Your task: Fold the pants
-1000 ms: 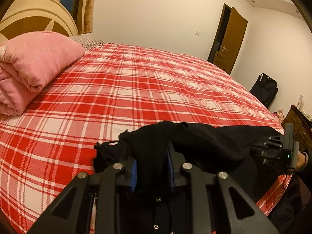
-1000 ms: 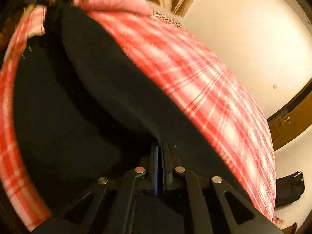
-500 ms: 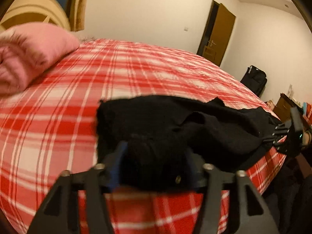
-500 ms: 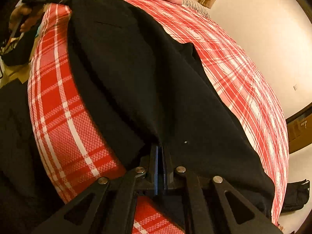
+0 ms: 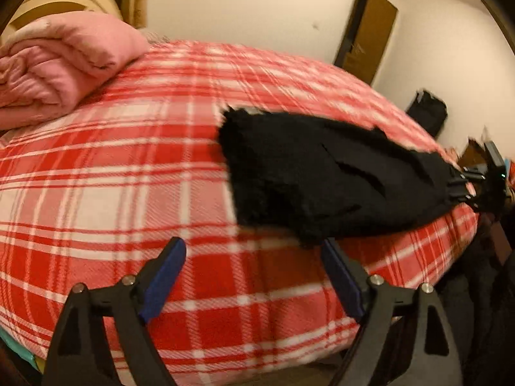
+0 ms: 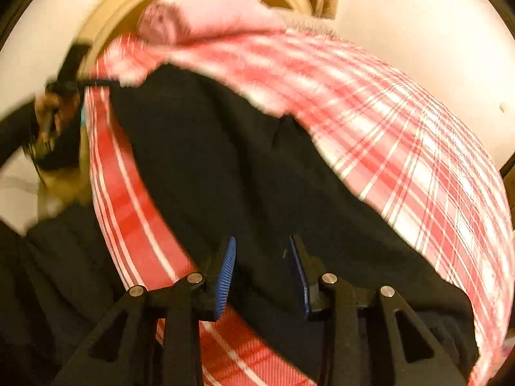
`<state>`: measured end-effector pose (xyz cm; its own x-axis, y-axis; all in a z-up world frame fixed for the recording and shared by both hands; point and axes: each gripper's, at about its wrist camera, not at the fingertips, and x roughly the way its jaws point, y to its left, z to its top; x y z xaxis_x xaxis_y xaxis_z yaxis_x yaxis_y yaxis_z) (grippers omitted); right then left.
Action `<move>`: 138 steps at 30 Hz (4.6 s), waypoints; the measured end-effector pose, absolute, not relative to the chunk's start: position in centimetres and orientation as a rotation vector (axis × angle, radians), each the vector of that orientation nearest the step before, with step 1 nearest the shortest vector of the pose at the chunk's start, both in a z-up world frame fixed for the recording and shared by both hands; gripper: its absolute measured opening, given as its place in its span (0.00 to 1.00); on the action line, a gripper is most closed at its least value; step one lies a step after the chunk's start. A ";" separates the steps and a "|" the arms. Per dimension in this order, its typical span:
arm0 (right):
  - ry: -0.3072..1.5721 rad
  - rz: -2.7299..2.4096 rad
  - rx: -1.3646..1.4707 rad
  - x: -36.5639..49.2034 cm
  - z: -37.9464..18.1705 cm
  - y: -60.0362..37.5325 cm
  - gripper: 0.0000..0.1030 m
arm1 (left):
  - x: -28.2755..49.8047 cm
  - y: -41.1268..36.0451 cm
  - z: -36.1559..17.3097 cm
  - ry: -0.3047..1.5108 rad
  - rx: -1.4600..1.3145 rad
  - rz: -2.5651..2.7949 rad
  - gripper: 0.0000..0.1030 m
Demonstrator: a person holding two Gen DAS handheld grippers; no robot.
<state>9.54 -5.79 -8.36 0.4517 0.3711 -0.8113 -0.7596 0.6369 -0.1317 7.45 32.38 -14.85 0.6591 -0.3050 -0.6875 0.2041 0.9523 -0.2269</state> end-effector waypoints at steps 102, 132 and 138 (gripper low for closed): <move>0.699 0.398 -0.657 8.2 -11.2 -13.7 0.03 | 11.0 -6.2 -15.1 0.794 0.443 -0.701 0.42; 0.864 -0.281 0.399 16.0 -9.7 -51.2 0.54 | 10.0 -10.4 -13.6 0.726 0.440 -0.844 0.61; 0.916 -0.247 0.464 17.8 -12.5 -51.7 0.27 | 10.0 -10.9 -14.6 0.760 0.463 -0.844 0.61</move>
